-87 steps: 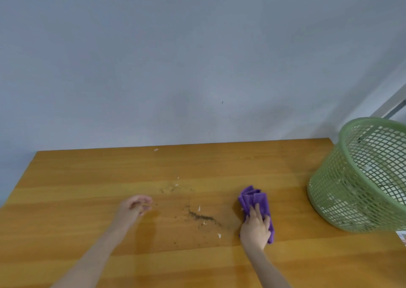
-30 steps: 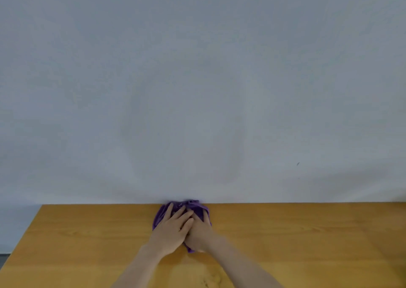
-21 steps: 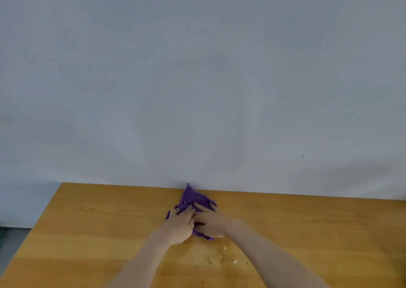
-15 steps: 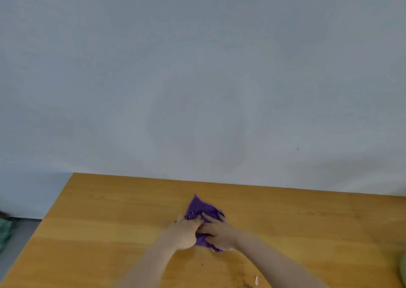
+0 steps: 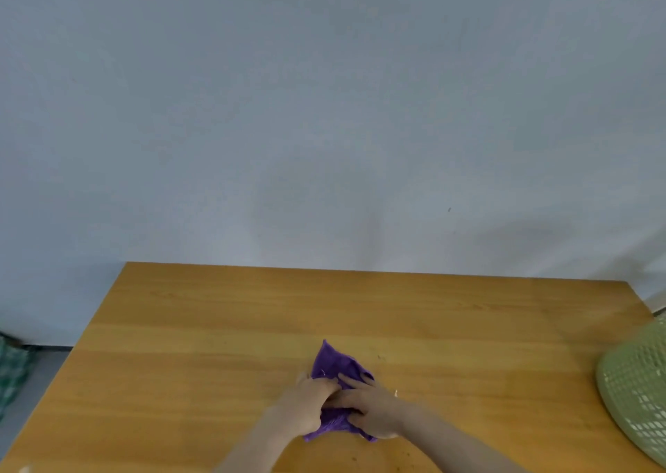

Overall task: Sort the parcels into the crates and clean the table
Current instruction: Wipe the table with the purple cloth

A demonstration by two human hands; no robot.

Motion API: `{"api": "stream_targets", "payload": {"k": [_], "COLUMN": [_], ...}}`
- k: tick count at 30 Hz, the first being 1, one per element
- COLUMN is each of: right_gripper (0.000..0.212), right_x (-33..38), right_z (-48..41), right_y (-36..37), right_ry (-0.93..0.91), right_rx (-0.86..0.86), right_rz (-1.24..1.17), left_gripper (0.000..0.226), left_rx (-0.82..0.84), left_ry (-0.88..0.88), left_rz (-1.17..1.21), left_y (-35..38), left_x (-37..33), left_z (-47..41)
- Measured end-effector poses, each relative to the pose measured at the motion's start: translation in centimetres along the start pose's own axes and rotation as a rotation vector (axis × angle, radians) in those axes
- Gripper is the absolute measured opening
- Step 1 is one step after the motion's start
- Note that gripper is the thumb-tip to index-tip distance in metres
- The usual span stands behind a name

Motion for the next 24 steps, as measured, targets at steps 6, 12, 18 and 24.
{"api": "stream_targets", "payload": {"k": [6, 12, 18, 24], "right_gripper": [0.037, 0.061, 0.026, 0.035], "right_x": [1.2, 0.2, 1.4, 0.7], "right_z": [1.5, 2.0, 0.7, -0.2], "right_y": [-0.9, -0.1, -2.2, -9.9], "right_ry": [0.109, 0.123, 0.142, 0.189], "right_rx": [-0.148, -0.301, -0.283, -0.394], "right_rz": [-0.279, 0.192, 0.290, 0.321], "left_gripper": [0.050, 0.041, 0.025, 0.022], "left_rx": [-0.131, -0.170, -0.139, -0.240], "left_ry": [0.016, 0.105, 0.068, 0.048], "left_rz": [-0.199, -0.403, -0.335, -0.146], "left_y": [1.0, 0.4, -1.6, -7.9], "left_x": [-1.3, -1.2, 0.2, -0.5], "left_z": [0.1, -1.2, -2.5, -5.6]}}
Point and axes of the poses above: each hand's wrist, its own z-axis away from the middle knuckle, its own y-axis out of the palm, x = y × z, the point moved 7 cm from there along -z, towards the middle knuckle, and after that the axes turned 9 degrees about -x, right-handed, at the moved point
